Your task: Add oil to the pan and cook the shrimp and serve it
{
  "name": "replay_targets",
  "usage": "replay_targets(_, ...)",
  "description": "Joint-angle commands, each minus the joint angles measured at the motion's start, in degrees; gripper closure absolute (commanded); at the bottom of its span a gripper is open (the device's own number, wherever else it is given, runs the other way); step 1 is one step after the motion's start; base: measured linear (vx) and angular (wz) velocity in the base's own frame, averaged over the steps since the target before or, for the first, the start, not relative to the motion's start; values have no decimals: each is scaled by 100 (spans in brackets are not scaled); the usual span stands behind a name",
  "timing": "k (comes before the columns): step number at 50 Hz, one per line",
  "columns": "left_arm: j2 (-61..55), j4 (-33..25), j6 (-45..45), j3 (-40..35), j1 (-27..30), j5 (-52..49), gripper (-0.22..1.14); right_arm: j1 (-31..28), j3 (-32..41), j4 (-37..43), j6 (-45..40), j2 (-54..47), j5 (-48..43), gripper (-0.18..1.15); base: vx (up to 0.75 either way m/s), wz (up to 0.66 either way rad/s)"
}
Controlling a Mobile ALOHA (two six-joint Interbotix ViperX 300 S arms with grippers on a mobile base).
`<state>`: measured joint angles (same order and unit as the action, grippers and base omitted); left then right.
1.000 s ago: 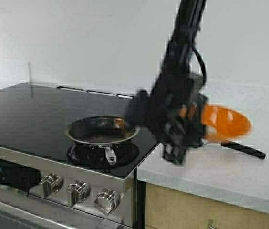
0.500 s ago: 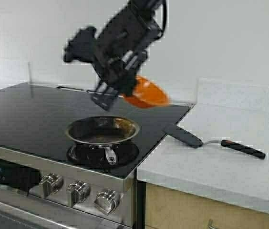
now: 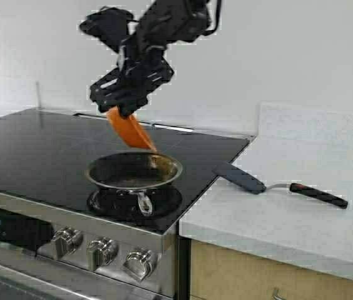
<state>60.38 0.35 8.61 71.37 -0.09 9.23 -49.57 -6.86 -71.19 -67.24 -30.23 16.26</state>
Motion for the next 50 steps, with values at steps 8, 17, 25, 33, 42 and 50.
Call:
replay_targets(8, -44, 0, 0, -62, -9, 26, 89, 1081, -141, 932, 26, 308, -2540, 92, 0, 0)
replay_targets(17, -53, 0, 0, -53, -9, 26, 89, 1626, -378, 1494, 9, 202, -3806, 92, 0, 0)
replay_targets(25, -53, 0, 0, -53, -9, 26, 89, 2065, -589, 2145, -132, -97, -5396, 92, 0, 0)
replay_targets(33, -53, 0, 0, -44, -9, 26, 89, 2303, -677, 2391, -510, -510, -6354, 92, 0, 0)
replay_targets(42, -62, 0, -9, -35, -9, 26, 89, 2479, -571, 2470, -1134, -1169, -7646, 92, 0, 0)
replay_targets(50, -70, 0, -9, -35, -9, 26, 89, 2540, -431, 2909, -1485, -1635, -8481, 91, 0, 0)
